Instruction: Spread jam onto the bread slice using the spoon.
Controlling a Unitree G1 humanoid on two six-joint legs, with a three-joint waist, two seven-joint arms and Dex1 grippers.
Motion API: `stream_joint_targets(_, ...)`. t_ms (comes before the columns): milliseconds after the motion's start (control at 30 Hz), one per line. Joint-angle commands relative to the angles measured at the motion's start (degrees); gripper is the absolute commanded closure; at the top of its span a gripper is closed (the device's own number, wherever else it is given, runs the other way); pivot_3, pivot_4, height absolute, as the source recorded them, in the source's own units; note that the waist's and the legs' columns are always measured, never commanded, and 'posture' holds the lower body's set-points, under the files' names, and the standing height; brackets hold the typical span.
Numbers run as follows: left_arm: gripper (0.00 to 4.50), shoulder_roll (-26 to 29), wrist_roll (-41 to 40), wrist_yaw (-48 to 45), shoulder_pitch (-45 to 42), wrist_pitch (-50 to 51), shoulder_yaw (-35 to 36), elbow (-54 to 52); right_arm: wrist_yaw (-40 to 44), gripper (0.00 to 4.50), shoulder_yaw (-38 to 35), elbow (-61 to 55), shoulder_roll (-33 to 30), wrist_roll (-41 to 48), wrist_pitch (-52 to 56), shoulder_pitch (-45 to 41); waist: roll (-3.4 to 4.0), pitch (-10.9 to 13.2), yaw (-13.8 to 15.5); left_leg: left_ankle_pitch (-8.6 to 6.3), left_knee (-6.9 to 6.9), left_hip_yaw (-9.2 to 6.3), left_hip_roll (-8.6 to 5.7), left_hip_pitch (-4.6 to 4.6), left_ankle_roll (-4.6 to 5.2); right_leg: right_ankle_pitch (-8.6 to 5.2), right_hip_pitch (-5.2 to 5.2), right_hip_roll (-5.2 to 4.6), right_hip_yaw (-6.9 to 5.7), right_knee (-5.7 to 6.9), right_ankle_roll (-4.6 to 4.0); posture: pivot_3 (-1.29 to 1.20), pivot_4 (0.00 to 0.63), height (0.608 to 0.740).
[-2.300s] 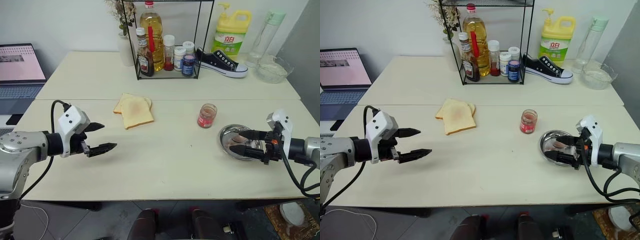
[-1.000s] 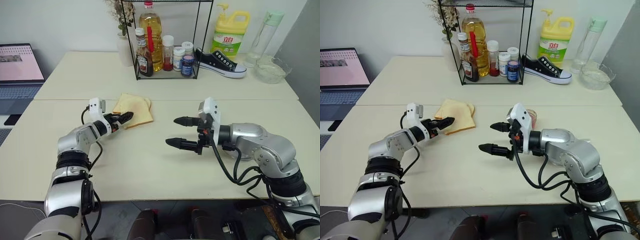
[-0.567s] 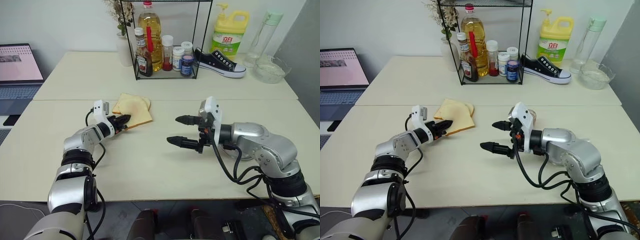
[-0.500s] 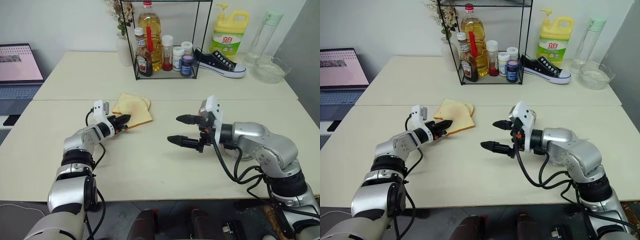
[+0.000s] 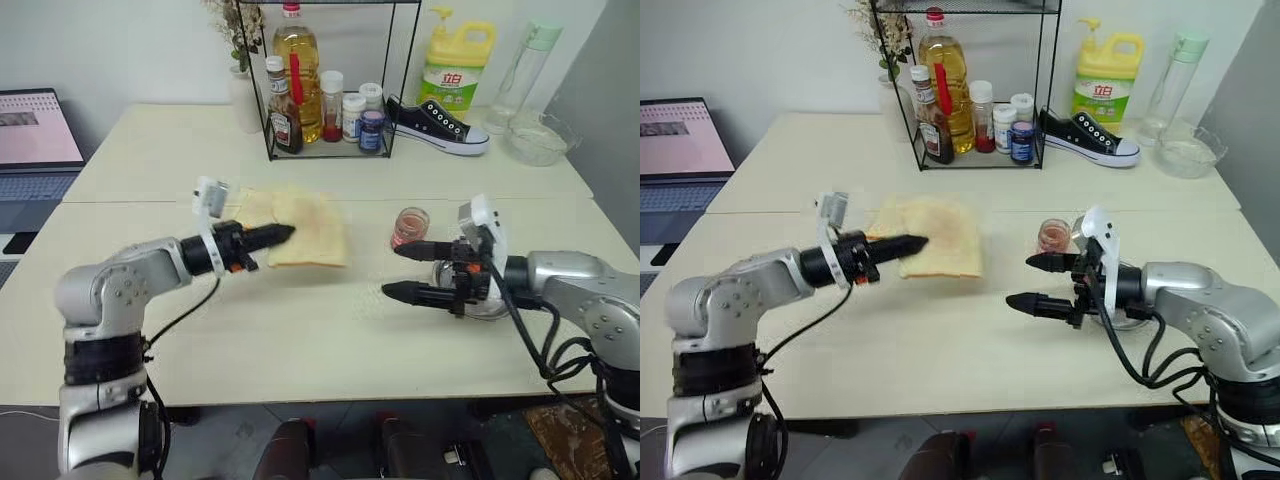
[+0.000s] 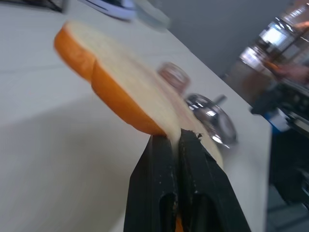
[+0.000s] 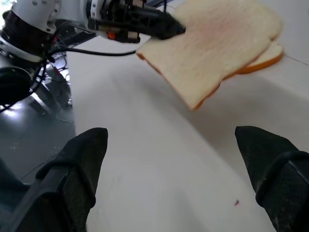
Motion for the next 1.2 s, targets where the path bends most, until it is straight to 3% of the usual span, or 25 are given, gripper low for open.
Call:
stream_joint_targets(33,4.47,-2.3,-0.2,4.8,5.1,0.7,-2.0,-4.4,-0.7,0.00,-1.1,-3.0,0.0,3.1,0.9,0.8,0.00,0.0,-0.1,0.00,0.01,-0.01,0.04,0.01,0.00,0.00,0.00,0.03,-0.01,0.03,0.00,0.00,0.150,0.740)
stream_joint_targets(233,4.47,-2.7,9.0,8.5,9.4,-7.9,-7.5,0.0,-2.3,0.00,1.4,-3.6,1.2,2.4,0.3,1.1,-0.01,0.0,0.1,0.00,0.01,0.00,0.03,-0.01,0.00,0.00,-0.02,0.07,-0.01,0.02,0.00,0.00,0.150,0.740)
stream_joint_targets(533,4.47,-1.0,9.9,5.1,9.8,-10.3,-9.6,0.7,-2.2,0.00,2.3,-3.0,0.7,1.9,-0.1,1.1,-0.01,0.0,0.2,0.00,0.00,0.00,-0.01,-0.04,0.00,0.00,-0.02,0.03,-0.03,-0.04,0.00,0.00,0.150,0.740)
stream_joint_targets(633,3.79,-1.1,10.8,5.0,9.6,-11.2,-10.4,1.4,-2.2,0.00,2.4,-2.7,0.8,1.9,-0.1,0.9,-0.01,0.0,0.2,0.00,0.00,0.01,-0.01,-0.05,0.00,0.00,-0.02,0.03,-0.03,-0.04,0.00,0.00,0.150,0.740)
stream_joint_targets(1000,0.23,3.9,9.9,4.8,11.7,-9.5,-7.6,-0.9,-2.6,0.00,1.1,-2.8,0.3,2.3,0.1,2.2,-0.01,0.0,0.1,0.00,0.00,0.00,0.00,-0.05,0.00,0.00,-0.02,0.03,-0.03,-0.05,0.00,0.00,0.150,0.740)
stream_joint_targets(1033,0.04,4.6,9.8,4.8,11.9,-9.3,-7.3,-1.2,-2.7,0.00,0.8,-2.8,0.1,2.4,0.1,2.5,-0.01,0.0,0.1,0.00,-0.01,0.00,0.00,-0.05,0.00,0.00,-0.02,0.03,-0.03,-0.05,0.00,0.00,0.150,0.740)
stream_joint_targets(1200,0.04,11.8,9.1,2.6,14.1,-8.7,-4.5,-5.2,-4.7,0.00,-6.7,-3.7,-2.5,4.5,1.5,8.7,-0.03,0.0,0.3,0.00,-0.03,-0.02,0.00,-0.08,0.00,-0.01,-0.03,0.03,-0.04,-0.08,0.00,0.00,0.150,0.740)
